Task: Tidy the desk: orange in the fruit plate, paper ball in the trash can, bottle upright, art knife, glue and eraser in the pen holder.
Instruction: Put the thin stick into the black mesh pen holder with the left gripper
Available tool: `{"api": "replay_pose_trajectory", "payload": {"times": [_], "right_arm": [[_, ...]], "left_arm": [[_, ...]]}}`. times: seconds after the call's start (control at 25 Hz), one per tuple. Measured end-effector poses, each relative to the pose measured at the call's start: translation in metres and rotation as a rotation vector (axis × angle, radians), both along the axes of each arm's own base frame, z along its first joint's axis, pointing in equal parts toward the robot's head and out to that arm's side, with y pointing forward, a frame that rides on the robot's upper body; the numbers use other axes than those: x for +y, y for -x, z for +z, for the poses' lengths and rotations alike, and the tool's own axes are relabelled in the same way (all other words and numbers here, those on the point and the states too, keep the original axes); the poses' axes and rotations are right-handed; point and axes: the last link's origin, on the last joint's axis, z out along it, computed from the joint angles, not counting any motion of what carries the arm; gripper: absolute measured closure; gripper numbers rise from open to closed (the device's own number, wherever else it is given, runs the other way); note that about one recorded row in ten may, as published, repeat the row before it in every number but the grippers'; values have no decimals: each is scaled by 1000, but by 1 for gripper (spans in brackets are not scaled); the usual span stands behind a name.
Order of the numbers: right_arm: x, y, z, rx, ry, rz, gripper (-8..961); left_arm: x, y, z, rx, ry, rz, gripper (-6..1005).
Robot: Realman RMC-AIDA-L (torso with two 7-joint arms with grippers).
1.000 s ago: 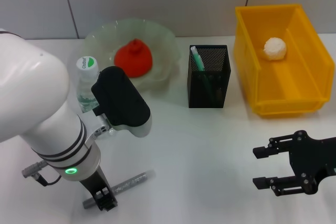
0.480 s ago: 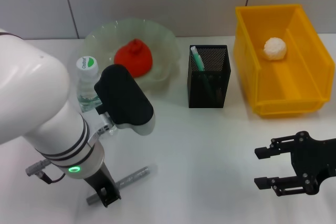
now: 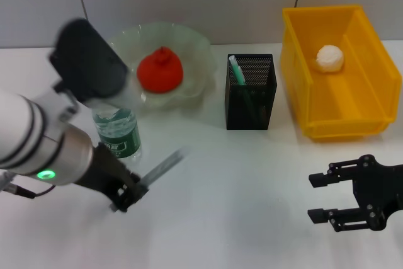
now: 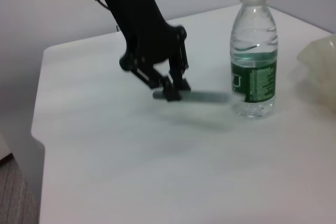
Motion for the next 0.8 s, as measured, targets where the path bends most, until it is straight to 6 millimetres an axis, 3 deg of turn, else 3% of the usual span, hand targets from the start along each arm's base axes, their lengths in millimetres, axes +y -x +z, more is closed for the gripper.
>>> {"api": "replay_pose_trajectory", "payload": {"times": [0.2,0.4,0.56,0.8], "right_arm": [[-2,-4,9,28,-21,-22,317],[-5,-8,18,63,-45,-56,317],[-6,-12,20,72,-53,-91,317],[-7,-11,17,79,-52,-108,316]], "left_arm": [[-1,-7,22,-255,-61,-45,839],[3,-16,31,-479,-162,-164,841],[12,-23,13,-561,-253,-263,844],[36,-35,-17,-694,-373,-256,844]]}}
